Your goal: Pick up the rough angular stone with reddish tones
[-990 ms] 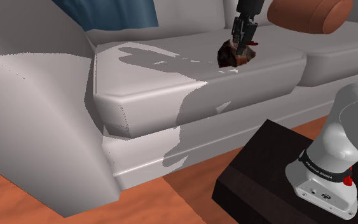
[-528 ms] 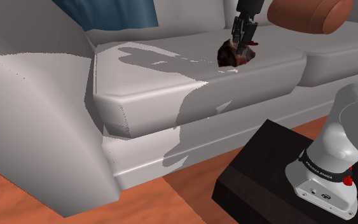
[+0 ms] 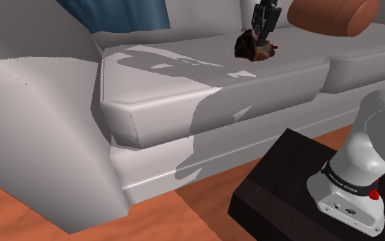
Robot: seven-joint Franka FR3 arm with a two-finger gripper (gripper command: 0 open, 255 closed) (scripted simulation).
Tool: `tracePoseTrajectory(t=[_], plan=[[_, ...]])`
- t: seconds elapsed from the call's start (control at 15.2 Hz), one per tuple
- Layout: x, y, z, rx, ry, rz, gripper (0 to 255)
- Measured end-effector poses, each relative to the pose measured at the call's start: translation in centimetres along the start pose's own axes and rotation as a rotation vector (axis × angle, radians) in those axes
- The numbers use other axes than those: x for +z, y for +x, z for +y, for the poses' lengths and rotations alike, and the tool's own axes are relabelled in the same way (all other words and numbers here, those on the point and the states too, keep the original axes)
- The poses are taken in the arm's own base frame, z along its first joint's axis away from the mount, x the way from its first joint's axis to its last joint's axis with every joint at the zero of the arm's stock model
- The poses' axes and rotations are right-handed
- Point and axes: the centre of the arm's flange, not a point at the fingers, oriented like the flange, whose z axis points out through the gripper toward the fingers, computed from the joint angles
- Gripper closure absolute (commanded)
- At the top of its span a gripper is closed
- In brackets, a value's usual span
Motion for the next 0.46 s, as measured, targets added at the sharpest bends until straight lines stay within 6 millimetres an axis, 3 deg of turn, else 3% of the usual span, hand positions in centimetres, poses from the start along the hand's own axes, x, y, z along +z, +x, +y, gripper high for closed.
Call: tracePoseTrajectory(t=[0.46], plan=[[-3.6, 0.3, -0.1, 0.000, 0.000, 0.000, 255]])
